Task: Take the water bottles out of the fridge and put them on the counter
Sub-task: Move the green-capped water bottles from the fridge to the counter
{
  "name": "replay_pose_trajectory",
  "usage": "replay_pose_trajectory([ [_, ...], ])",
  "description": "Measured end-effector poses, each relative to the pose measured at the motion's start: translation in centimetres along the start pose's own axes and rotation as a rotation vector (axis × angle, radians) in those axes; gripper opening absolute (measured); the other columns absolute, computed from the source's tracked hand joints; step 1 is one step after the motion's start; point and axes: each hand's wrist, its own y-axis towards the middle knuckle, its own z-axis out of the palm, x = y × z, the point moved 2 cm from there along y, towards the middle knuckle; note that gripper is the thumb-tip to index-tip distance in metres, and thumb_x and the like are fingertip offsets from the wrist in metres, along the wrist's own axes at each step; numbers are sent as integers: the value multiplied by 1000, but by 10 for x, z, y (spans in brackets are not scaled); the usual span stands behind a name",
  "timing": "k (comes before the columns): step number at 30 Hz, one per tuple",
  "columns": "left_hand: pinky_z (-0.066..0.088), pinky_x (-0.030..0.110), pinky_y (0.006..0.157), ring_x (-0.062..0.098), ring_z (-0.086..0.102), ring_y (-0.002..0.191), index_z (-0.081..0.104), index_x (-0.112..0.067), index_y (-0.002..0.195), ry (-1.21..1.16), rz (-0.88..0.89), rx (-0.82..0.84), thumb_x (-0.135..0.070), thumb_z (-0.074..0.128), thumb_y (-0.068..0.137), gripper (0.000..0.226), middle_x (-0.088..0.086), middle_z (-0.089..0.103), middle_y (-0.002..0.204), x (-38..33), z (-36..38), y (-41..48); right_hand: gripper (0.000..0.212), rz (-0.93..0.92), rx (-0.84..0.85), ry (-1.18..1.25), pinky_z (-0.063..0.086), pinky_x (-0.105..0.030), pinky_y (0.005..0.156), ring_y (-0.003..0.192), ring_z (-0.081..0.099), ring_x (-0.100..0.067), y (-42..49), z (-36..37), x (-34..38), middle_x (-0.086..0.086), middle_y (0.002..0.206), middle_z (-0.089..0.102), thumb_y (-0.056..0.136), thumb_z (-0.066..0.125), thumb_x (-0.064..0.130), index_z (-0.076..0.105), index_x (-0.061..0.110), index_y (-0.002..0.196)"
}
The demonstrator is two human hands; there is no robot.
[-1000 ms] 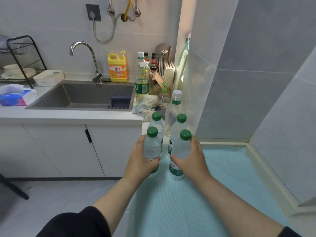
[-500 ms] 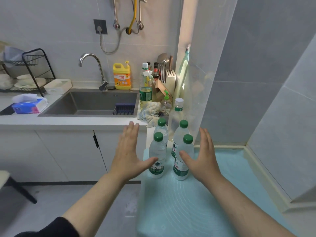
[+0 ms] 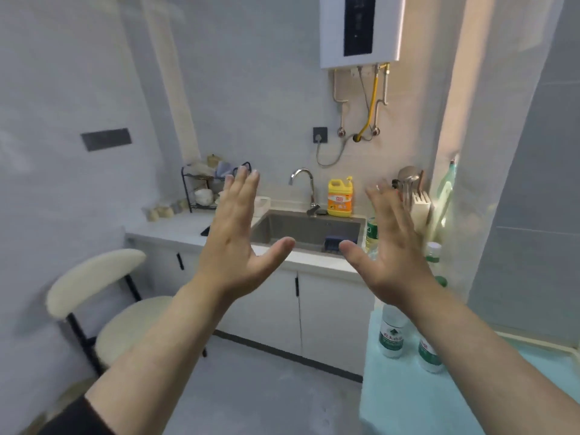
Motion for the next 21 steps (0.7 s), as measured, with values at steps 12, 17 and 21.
replay_pose_trajectory([
  [12,17,15,115,1,21,146,22,-23,151,584,-270,-431,-79,38,84,89,-16,22,155,-95,-336,-177,90,-536,71,671,21,-34,114,146,24,-22,-17,43,287,-7,158,26,78,54,65,22,22,150],
  [17,21,12,111,-5,28,139,32,-12,149,814,-408,-618,-60,50,86,82,-1,35,152,-145,-455,-258,89,-713,157,906,26,-40,112,146,25,-20,-60,61,422,-3,158,27,79,53,67,23,23,150],
  [21,18,6,108,-11,25,136,29,-20,150,985,-517,-731,-52,50,82,78,-19,29,148,-180,-541,-332,90,-847,228,1063,24,-32,117,147,23,-17,-107,64,529,-4,158,27,81,46,74,23,22,151],
])
